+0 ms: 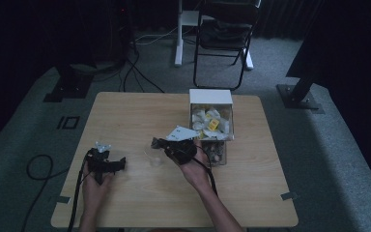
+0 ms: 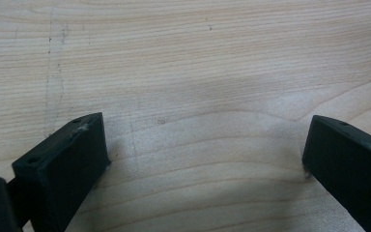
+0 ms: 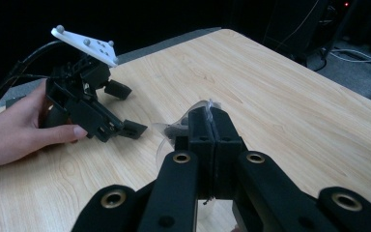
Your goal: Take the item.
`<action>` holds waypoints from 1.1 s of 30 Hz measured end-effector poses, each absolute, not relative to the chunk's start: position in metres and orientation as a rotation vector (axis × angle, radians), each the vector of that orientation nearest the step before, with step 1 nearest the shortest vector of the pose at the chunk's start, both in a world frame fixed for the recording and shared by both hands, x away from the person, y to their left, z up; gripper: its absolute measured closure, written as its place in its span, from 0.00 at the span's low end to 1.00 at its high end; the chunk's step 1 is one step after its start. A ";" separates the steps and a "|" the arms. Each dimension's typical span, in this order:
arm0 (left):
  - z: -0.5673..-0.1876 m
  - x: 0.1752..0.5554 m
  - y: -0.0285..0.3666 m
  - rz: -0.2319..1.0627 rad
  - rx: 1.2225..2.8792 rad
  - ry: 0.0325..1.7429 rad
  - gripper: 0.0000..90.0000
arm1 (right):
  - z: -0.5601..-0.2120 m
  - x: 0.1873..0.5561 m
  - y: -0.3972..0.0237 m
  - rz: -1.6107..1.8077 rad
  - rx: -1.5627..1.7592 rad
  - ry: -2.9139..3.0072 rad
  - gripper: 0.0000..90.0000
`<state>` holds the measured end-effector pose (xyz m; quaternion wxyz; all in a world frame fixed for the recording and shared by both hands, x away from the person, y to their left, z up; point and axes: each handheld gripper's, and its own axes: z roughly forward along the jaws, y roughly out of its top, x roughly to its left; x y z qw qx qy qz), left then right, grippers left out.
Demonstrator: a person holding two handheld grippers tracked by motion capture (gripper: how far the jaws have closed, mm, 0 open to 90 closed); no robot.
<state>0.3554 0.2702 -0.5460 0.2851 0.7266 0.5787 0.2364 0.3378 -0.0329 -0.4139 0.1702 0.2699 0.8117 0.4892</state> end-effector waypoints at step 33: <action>-0.546 0.355 0.270 0.631 1.942 1.549 0.03 | -0.422 0.353 -0.002 1.307 0.764 2.329 1.00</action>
